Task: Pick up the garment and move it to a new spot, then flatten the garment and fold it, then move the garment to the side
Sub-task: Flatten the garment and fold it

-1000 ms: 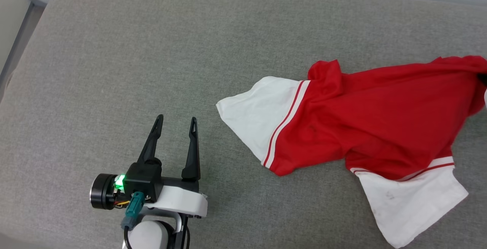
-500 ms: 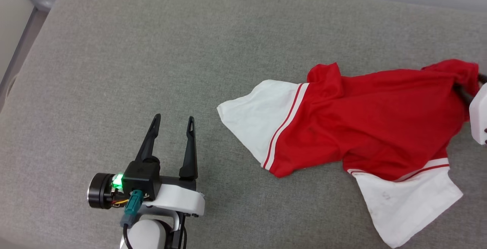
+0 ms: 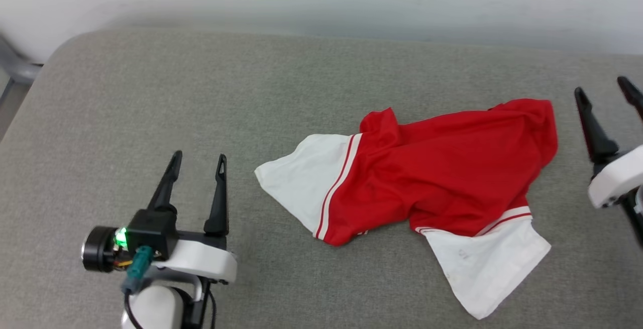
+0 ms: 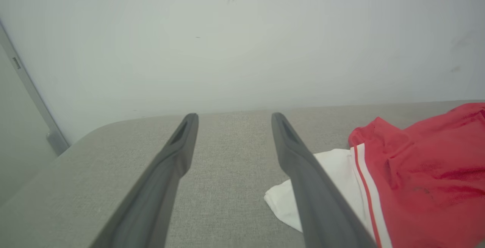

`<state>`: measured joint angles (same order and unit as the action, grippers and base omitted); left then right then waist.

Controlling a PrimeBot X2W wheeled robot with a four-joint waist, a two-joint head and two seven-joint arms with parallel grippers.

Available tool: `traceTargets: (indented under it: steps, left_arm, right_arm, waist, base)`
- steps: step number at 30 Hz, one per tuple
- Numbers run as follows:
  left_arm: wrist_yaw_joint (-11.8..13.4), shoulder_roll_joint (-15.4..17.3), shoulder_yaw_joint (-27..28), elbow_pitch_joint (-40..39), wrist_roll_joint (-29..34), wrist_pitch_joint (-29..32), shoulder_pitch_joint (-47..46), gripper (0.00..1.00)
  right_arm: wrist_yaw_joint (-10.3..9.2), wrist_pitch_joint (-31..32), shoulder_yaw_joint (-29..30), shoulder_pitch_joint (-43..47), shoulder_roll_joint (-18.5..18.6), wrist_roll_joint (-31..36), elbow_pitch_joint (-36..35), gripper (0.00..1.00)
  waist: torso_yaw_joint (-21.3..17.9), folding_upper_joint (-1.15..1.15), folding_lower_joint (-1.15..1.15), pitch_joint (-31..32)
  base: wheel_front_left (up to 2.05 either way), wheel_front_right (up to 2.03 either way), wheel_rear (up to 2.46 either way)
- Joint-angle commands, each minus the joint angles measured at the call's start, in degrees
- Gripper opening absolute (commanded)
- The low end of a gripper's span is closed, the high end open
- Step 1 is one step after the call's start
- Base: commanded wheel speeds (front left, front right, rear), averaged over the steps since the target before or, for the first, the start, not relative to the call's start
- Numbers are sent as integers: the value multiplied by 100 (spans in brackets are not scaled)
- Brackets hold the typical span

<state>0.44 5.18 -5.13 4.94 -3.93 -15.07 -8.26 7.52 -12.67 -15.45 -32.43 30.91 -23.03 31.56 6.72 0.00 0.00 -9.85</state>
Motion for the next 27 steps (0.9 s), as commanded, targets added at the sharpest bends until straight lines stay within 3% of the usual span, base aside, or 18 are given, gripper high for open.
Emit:
traceTargets:
  steps: [1,6,13,19,22,27]
  left_arm:
    - [-124,140,70,69,-8,-15,-156,100]
    - [-472,457,88,338,-5,-15,-595,100]
    - [-754,973,-347,850,-252,232,-1418,100]
    - [-785,1347,-1074,882,-1232,1190,-1982,100]
    - [-782,1826,-1571,748,-2007,1941,-2386,100]
    - [-785,2337,-2205,762,-3146,3562,-2833,100]
  right_arm:
    - [-6,-84,310,343,-273,239,-285,100]
    - [-6,-95,1084,1248,-1006,963,-1346,100]
    - [-6,203,1577,2240,-1834,1535,-2645,100]
    - [-6,333,1620,2641,-2075,1682,-3257,100]
    - [-6,399,1571,2769,-2108,1668,-3433,100]
    - [-7,435,1595,2875,-2116,1629,-3629,100]
  waist:
    - [-138,0,0,134]
    - [-277,0,0,208]
    - [-405,0,0,213]
    - [-521,0,0,148]
    - [-595,0,0,98]
    - [-708,0,0,-15]
  base:
    - [0,0,0]
    - [0,0,0]
    - [0,0,0]
    - [0,0,0]
    - [0,0,0]
    - [0,0,0]
